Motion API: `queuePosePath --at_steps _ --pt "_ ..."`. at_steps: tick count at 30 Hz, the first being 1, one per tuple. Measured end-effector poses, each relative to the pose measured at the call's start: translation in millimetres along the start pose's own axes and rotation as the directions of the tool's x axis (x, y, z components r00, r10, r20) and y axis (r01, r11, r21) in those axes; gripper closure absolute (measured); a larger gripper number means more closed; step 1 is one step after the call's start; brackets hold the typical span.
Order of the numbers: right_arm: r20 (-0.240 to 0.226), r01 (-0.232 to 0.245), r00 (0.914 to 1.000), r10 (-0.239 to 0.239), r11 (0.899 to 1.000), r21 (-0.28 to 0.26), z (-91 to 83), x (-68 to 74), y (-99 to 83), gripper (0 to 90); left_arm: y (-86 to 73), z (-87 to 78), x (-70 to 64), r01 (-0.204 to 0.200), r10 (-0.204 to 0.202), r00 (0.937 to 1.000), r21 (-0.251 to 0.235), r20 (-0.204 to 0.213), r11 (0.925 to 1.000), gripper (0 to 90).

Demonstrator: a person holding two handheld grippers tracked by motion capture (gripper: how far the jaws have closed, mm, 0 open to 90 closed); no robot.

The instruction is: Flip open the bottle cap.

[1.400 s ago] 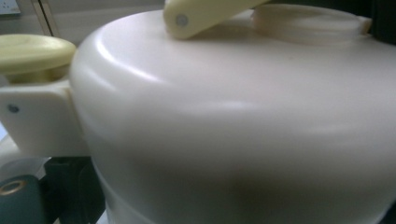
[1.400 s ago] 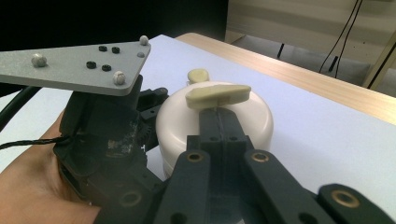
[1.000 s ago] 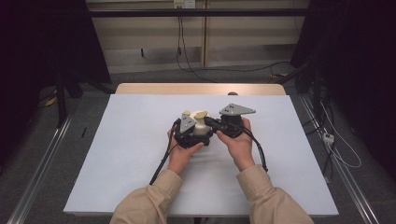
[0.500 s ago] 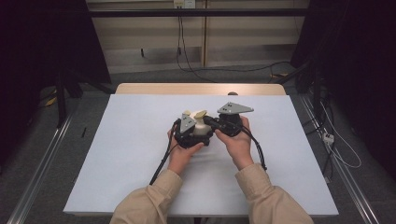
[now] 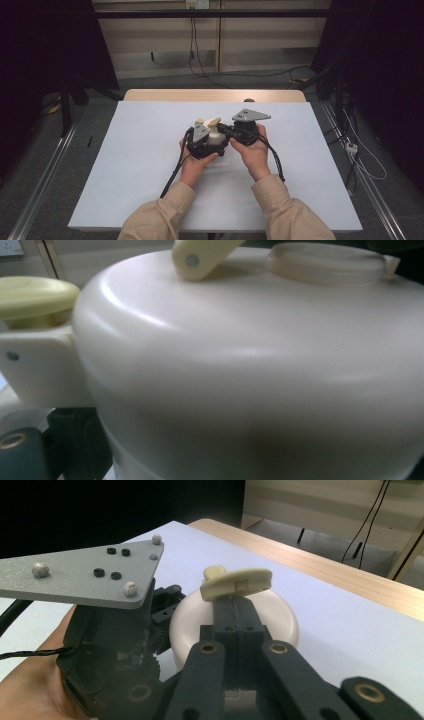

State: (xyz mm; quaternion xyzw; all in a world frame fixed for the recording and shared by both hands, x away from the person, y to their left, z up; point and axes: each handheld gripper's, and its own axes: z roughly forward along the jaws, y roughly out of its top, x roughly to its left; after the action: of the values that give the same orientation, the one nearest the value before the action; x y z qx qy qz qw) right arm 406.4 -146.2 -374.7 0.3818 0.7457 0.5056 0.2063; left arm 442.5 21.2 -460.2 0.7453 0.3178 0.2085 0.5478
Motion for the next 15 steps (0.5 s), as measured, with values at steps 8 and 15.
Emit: queuePosePath --at_steps 8,15 --pt "0.004 0.004 1.0 -0.004 1.0 -0.005 -0.2 -0.5 3.3 90.0 0.0 0.0 -0.1 0.0 0.0 1.0 0.0 -0.001 1.0 5.2" --pt "0.003 0.006 1.0 -0.006 1.0 -0.007 0.6 0.3 5.9 90.0 0.0 0.0 -0.2 -0.001 0.001 1.0 0.001 -0.001 1.0 5.2"
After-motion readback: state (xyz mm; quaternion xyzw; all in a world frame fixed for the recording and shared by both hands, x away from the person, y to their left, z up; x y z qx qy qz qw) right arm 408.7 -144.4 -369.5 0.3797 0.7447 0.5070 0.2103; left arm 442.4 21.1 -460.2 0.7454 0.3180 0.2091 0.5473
